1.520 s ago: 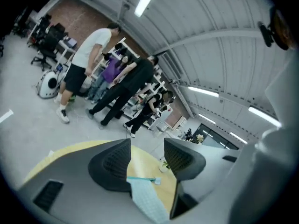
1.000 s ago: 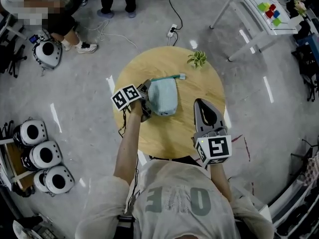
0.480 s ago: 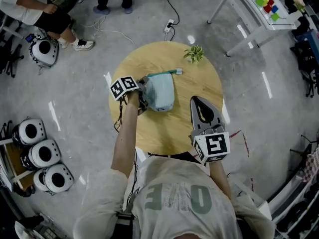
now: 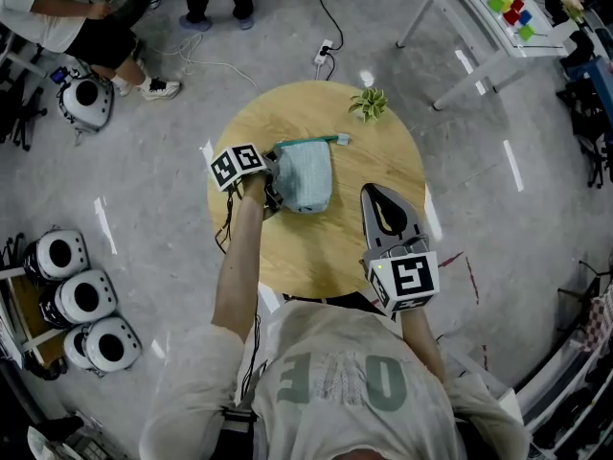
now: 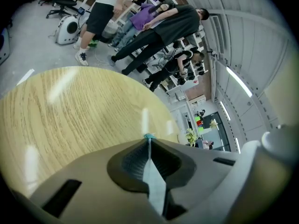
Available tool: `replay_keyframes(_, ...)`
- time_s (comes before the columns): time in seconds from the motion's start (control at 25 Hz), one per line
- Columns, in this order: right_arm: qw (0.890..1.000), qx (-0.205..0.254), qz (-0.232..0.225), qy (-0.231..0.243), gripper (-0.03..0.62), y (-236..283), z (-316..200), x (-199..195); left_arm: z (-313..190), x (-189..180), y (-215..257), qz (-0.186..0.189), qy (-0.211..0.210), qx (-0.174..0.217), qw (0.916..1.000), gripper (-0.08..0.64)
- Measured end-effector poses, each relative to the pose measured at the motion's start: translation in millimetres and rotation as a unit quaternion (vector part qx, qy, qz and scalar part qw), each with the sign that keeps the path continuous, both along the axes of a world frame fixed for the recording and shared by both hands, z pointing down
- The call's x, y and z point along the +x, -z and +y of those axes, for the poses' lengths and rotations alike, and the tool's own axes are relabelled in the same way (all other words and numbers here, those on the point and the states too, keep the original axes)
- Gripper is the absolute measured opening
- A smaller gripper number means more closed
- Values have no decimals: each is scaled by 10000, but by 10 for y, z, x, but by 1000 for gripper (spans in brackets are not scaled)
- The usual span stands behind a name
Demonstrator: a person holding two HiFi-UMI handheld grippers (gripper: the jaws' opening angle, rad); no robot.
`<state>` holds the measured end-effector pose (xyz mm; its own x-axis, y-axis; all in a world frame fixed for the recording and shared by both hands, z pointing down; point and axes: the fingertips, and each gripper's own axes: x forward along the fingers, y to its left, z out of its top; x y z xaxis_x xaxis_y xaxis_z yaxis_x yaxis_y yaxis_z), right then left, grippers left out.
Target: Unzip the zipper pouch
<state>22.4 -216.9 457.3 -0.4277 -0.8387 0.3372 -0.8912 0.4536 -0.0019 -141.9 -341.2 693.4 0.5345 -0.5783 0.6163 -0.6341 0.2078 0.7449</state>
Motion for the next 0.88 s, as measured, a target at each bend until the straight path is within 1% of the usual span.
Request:
replay_keyframes(0.16,9998,184,-55,34,29,116,-31,1,-100,36,369,-55,-75,479,9988,37)
replay_keyframes(0.28,9991,397,-99,91,31,239,-90,-4,-191,55,743,-87,-133,930,9955,35)
replay_keyframes(0.4,9977,645,-156,131,29,394,-152,-28,-282,40,1159,-135,-154,1402,9899,34)
replay_keyframes(0.56,9945,1002,-216,195,31,665,-227,-63,-375,-5,1742,-187,-94,2003,9795,34)
replay_keyframes(0.64,9928,1150,-263,195,30,788,-264,-70,-401,-24,2045,-261,-78,2340,9718,34)
replay_keyframes(0.72,9909,1295,-323,196,29,911,-317,-81,-429,-46,2394,-359,-57,2745,9609,34)
replay_keyframes(0.8,9891,1400,-407,221,29,1031,-356,-97,-418,-49,2765,-461,-42,3176,9471,34)
replay_keyframes(0.88,9876,1461,-513,261,29,1135,-372,-121,-350,-43,3127,-623,-26,3612,9304,34)
